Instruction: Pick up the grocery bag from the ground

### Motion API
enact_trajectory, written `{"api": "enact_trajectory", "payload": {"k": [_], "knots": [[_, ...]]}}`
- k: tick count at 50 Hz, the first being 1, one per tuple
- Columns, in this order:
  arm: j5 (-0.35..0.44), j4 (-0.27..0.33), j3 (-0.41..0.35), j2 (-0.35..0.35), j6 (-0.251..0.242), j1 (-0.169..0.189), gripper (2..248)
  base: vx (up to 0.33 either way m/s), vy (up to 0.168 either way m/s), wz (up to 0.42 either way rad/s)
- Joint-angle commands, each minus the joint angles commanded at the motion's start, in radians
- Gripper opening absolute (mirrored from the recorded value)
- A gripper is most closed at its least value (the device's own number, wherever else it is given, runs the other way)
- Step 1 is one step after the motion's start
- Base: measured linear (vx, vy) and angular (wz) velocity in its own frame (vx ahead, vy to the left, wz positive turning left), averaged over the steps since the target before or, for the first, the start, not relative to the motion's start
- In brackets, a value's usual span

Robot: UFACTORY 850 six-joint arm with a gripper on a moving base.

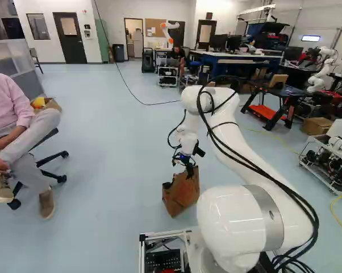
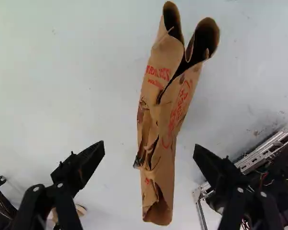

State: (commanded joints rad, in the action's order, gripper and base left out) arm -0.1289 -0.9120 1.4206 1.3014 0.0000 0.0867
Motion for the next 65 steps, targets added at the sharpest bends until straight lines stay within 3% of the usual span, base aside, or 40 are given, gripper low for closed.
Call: {"api": "enact_trajectory", "payload": {"k": [26, 40, 41, 45, 46, 50, 51, 56, 57, 61, 62, 65], "knots": [[0.0, 0.0, 0.162, 0.182, 0.0, 0.01, 247, 0.0, 0.0, 0.0], [0.0, 0.0, 0.183, 0.204, 0.0, 0.01, 247, 0.0, 0.0, 0.0], [0.0, 0.0, 0.183, 0.204, 0.0, 0.01, 225, 0.0, 0.0, 0.0], [0.0, 0.0, 0.184, 0.205, 0.0, 0.01, 225, 0.0, 0.0, 0.0], [0.0, 0.0, 0.184, 0.205, 0.0, 0.01, 186, 0.0, 0.0, 0.0], [0.0, 0.0, 0.184, 0.205, 0.0, 0.01, 186, 0.0, 0.0, 0.0], [0.0, 0.0, 0.184, 0.205, 0.0, 0.01, 147, 0.0, 0.0, 0.0], [0.0, 0.0, 0.184, 0.205, 0.0, 0.01, 147, 0.0, 0.0, 0.0], [0.0, 0.0, 0.184, 0.205, 0.0, 0.01, 107, 0.0, 0.0, 0.0], [0.0, 0.0, 0.184, 0.205, 0.0, 0.01, 107, 0.0, 0.0, 0.0], [0.0, 0.0, 0.184, 0.205, 0.0, 0.01, 68, 0.0, 0.0, 0.0], [0.0, 0.0, 0.184, 0.205, 0.0, 0.01, 68, 0.0, 0.0, 0.0]]}}
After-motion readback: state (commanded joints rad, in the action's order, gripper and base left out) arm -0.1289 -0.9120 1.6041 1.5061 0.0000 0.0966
